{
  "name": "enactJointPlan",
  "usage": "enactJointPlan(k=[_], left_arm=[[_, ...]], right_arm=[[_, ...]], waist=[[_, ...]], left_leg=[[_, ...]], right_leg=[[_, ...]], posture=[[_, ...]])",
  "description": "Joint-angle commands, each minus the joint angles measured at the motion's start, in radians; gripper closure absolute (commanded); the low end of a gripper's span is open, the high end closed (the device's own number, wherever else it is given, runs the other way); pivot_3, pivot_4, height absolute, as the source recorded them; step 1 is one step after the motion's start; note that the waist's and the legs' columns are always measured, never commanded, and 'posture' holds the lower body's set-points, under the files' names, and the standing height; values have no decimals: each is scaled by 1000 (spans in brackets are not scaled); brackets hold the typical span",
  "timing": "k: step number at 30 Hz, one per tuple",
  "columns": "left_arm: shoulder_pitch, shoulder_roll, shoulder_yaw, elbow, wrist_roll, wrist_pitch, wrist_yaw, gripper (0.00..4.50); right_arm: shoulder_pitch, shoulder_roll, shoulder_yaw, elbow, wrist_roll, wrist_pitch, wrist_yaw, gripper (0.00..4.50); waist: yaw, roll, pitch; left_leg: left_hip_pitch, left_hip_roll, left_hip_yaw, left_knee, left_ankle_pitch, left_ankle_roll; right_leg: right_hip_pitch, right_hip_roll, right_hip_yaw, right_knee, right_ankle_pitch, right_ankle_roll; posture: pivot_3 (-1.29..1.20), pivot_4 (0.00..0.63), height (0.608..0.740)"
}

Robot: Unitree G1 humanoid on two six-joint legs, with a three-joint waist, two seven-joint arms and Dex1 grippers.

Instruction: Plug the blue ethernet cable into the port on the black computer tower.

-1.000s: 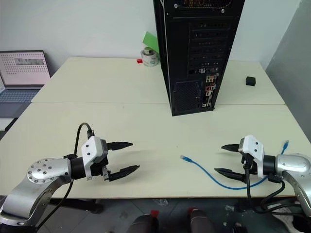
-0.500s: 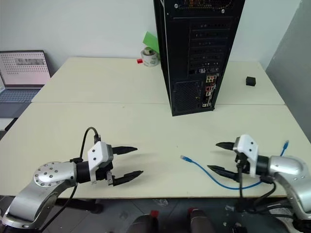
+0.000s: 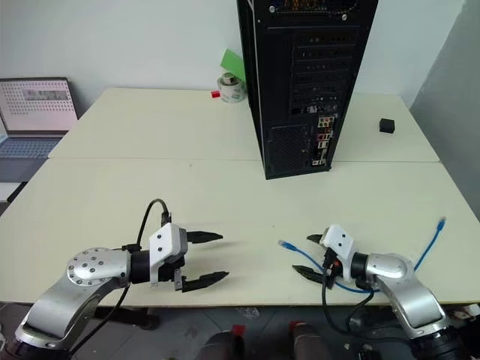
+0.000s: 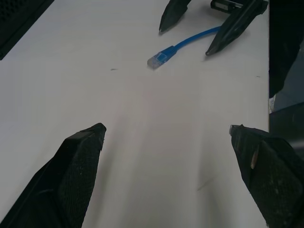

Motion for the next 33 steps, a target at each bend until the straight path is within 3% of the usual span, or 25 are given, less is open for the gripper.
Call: enactJointPlan(k=[1, 8, 16, 33], left_arm=[[-4, 1, -2, -16, 2, -24, -13, 0], [-15, -11, 5, -2, -25, -29, -39, 0], [-64, -29, -7, 35, -16, -14, -43, 0], [-284, -153, -153, 252, 63, -79, -102, 0]], right_arm=[[-17, 1, 4, 16, -32, -38, 2, 773], [-17, -4, 8, 16, -52, -48, 13, 2298], [-37, -8, 32, 2, -96, -91, 17, 4414], [-243, -5, 119, -107, -56, 30, 151, 4485]], waist=[[0, 0, 0], [1, 0, 0], [1, 0, 0], [1, 0, 0]], left_leg=[[0, 0, 0, 0, 0, 0], [0, 0, 0, 0, 0, 0], [0, 0, 0, 0, 0, 0], [-1, 0, -1, 1, 0, 0]], right_leg=[[0, 0, 0, 0, 0, 0], [0, 0, 0, 0, 0, 0], [0, 0, 0, 0, 0, 0], [0, 0, -1, 1, 0, 0]], posture=[[0, 150, 740], [0, 150, 740], [0, 150, 740], [0, 150, 740]])
